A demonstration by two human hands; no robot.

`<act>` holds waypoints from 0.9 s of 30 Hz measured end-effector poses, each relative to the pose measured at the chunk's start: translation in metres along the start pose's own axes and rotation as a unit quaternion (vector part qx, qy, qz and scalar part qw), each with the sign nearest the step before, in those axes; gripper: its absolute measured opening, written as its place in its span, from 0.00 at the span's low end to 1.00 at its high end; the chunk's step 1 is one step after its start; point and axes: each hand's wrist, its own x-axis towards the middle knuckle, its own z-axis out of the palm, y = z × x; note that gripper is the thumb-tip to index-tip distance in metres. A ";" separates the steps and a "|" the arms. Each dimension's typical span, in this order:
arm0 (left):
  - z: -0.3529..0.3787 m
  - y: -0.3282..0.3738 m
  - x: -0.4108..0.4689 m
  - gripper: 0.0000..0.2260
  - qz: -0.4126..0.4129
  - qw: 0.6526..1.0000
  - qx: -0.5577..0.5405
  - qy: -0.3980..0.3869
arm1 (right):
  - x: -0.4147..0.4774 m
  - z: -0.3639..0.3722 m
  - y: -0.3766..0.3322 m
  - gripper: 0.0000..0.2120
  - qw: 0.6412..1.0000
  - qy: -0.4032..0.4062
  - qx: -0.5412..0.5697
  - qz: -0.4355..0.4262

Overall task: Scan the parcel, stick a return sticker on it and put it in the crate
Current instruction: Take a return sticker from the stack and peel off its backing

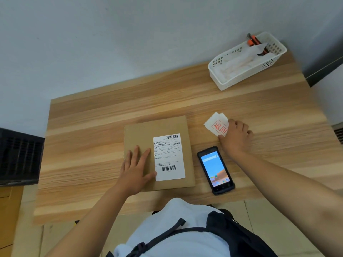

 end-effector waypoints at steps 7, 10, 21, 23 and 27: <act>0.000 0.000 -0.001 0.38 0.002 1.000 0.000 0.003 | -0.005 -0.004 0.007 0.14 0.993 0.033 0.109 0.014; 0.000 -0.001 -0.001 0.38 0.003 1.000 -0.003 0.007 | -0.008 -0.012 0.014 0.12 0.981 0.031 0.185 0.054; -0.017 0.014 -0.005 0.34 -0.007 0.993 -0.096 0.073 | -0.020 -0.060 0.027 0.06 0.897 0.001 0.419 0.143; -0.032 0.035 -0.016 0.28 0.007 0.971 -0.206 0.117 | -0.029 -0.082 0.022 0.06 0.865 -0.029 0.478 0.151; -0.067 0.088 -0.047 0.19 0.059 0.897 -0.427 0.102 | -0.062 -0.138 0.006 0.04 0.803 -0.118 0.570 0.126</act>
